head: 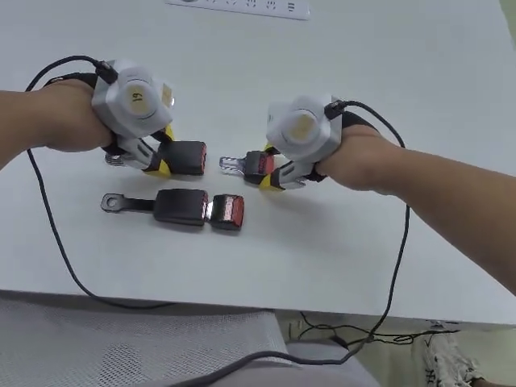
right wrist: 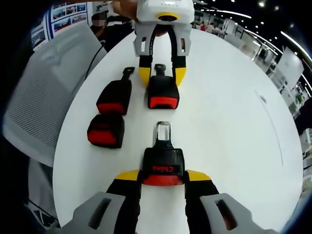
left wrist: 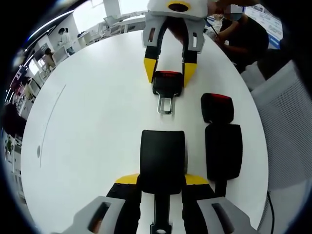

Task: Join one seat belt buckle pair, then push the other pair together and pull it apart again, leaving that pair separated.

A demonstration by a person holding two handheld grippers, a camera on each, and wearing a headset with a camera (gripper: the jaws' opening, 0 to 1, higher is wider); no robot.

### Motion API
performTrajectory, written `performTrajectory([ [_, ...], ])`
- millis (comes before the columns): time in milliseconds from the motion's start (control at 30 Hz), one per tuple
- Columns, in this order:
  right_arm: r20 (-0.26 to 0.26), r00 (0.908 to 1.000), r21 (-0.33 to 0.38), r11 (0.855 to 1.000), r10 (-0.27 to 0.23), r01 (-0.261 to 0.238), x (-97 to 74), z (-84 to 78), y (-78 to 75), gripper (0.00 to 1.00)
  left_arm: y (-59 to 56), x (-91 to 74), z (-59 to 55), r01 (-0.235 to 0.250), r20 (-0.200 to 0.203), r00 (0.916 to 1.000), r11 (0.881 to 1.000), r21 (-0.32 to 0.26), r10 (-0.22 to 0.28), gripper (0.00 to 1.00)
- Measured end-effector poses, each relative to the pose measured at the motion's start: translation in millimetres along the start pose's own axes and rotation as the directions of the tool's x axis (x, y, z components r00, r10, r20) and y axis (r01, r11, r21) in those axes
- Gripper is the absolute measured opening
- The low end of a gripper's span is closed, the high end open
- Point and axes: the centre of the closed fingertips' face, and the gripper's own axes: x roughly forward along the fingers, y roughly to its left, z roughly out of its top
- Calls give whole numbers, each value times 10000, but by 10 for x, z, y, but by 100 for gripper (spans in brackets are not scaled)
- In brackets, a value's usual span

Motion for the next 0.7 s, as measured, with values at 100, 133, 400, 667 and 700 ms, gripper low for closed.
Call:
performTrajectory([
  [100,-111,9999,91,9999,-65,66,-63,-144,-7,31,-9,-7,7,1,25,10000,10000,34,-1,32],
  [133,-176,9998,113,9999,-83,85,-122,-165,24,31,-11,-8,9,-1,15,10000,10000,38,1,32],
  [400,-360,9992,539,9983,-192,211,-316,-514,31,32,-21,-14,22,-39,-87,10000,10000,56,39,32],
  [667,-591,9980,728,9970,-216,259,-417,-821,49,32,-26,-17,23,-57,-46,10000,10000,-46,57,33],
  [700,-573,9982,868,9960,-167,216,-424,-840,50,32,-36,-23,33,-49,-50,10000,10000,-43,49,33],
])
